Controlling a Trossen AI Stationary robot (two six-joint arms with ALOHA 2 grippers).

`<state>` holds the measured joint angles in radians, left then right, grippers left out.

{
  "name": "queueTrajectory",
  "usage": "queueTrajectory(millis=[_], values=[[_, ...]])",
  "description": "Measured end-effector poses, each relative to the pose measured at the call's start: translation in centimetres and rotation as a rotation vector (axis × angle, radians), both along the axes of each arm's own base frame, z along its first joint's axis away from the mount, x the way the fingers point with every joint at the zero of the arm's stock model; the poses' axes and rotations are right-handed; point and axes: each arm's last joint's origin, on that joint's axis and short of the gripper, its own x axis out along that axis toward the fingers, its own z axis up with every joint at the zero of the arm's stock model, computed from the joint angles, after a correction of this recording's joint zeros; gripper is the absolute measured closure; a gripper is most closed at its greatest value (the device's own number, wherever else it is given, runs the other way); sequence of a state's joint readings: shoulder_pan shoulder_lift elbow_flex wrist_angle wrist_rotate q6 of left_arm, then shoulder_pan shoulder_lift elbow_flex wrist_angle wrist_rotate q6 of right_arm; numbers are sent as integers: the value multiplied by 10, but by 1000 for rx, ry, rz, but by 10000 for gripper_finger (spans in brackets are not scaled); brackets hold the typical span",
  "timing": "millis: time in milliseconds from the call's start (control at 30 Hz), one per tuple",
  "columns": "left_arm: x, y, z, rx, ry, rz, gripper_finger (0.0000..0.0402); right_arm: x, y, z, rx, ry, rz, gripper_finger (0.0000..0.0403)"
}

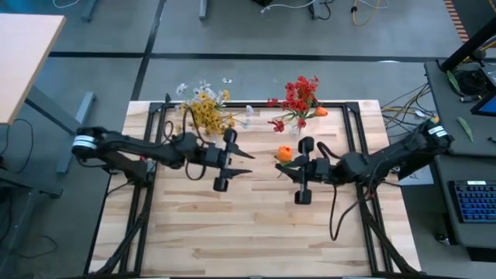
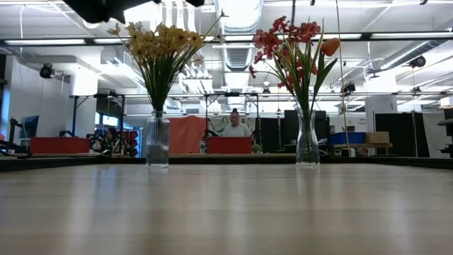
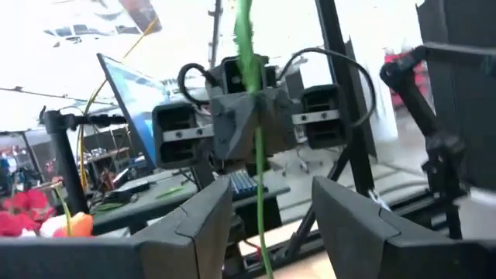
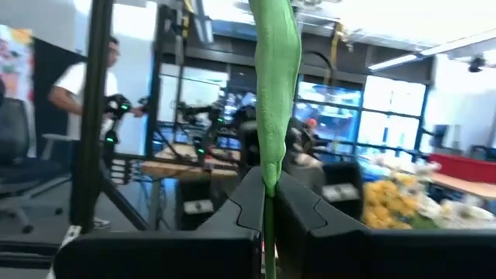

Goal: Sort flowers into vase by color
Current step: Put the orange tulip into the right transparent flower vase

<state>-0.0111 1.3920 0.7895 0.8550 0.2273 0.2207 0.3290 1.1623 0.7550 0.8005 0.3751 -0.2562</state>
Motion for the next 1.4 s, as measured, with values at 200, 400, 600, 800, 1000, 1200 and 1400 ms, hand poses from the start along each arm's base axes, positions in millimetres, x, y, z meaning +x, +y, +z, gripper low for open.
queueTrajectory(millis=[200, 400, 600, 800, 1000, 1200, 1400], values=[[26, 1, -23, -47, 67, -5, 237, 13, -3, -2, -27, 9, 40, 394], [49, 0, -30, -64, 98, -41, 237, 23, -7, 1, -67, 9, 15, 394], [65, -1, -30, -61, 110, -65, 238, 32, -9, 0, -98, 18, -6, 394], [68, -1, -31, -64, 115, -54, 293, 35, -9, -1, -116, 22, -14, 394], [66, 0, -32, -66, 162, -47, 390, 34, -9, -3, -82, 48, -15, 390], [65, 2, -37, -79, 242, 6, 399, 34, -13, 3, -7, 213, -119, 335], [65, 3, -43, -92, 308, 47, 401, 37, -12, 18, 70, 415, -126, 256]])
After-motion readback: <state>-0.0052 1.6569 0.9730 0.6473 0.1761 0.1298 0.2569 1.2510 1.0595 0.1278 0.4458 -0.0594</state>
